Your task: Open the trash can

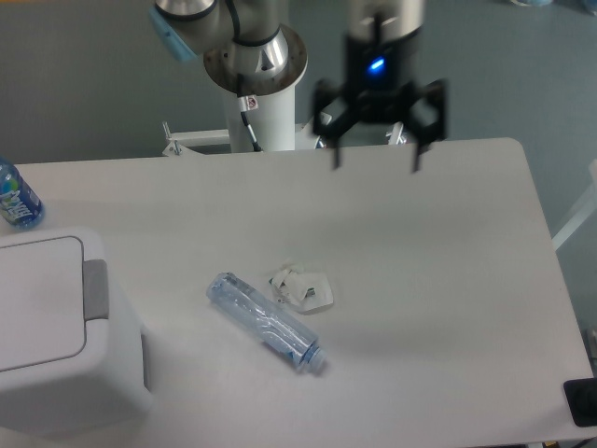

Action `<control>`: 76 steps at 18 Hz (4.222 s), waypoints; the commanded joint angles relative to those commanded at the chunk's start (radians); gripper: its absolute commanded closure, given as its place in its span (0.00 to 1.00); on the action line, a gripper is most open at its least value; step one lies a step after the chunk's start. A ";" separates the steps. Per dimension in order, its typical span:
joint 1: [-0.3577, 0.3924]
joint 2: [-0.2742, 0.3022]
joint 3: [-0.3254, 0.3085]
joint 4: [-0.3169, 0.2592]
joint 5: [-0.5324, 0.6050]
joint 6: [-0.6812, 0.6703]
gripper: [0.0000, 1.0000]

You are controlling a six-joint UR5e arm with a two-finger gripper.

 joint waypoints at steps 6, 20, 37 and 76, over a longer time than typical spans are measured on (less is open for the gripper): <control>-0.078 -0.046 0.008 0.045 -0.135 -0.183 0.00; -0.170 -0.124 0.008 0.109 -0.135 -0.271 0.00; -0.226 -0.152 0.006 0.129 -0.132 -0.286 0.00; -0.051 -0.121 0.100 0.033 0.205 0.100 0.00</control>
